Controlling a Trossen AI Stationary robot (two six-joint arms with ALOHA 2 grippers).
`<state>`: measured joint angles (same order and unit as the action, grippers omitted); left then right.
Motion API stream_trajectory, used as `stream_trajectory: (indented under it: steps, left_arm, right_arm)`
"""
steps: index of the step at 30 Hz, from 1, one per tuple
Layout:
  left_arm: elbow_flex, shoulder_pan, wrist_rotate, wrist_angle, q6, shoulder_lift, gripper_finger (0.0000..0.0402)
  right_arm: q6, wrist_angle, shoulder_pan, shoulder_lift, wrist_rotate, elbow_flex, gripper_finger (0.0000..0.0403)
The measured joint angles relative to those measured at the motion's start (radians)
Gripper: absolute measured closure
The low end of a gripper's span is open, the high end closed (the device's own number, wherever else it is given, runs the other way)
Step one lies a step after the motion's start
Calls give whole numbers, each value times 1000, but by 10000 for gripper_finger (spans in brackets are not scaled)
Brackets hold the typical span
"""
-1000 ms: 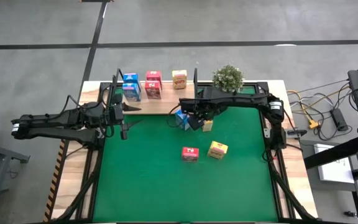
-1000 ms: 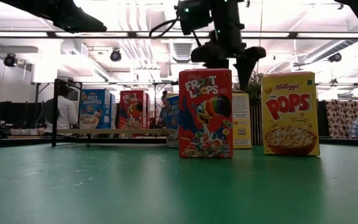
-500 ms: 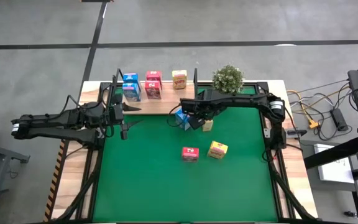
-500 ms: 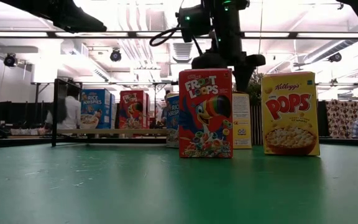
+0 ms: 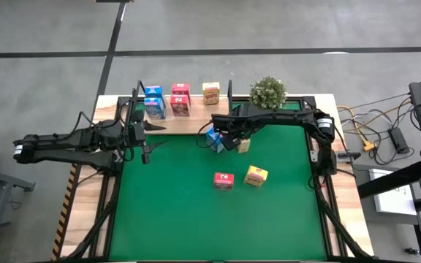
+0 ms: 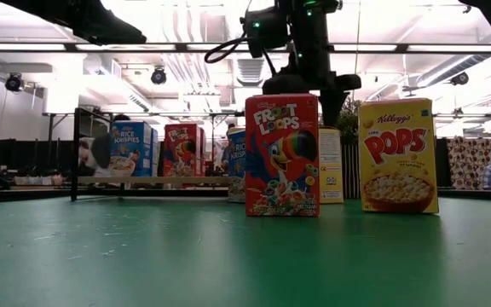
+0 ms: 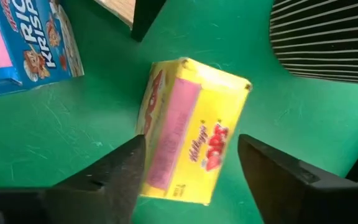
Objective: Stack cereal on shelf
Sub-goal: Put the top yellow cereal box aligned with the other yellow cereal box on the shelf
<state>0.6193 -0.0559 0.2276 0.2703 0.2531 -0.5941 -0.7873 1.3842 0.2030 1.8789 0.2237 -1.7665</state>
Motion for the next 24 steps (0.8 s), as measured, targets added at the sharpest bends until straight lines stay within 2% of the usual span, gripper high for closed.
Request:
stream_trajectory:
  steps: [5,9,13,24]
  left_arm:
    - [0,0,0,0,0,0,210]
    - [0,0,0,0,0,0,209]
    - [0,0,0,0,0,0,209]
    - [0,0,0,0,0,0,209]
  right_arm:
    - [14,-3,19,-7,2,7,112]
    - [21,-52,20,-7,2,36,105]
    - [20,-59,20,-7,-4,55,124]
    - [15,-58,20,-7,-24,64,208]
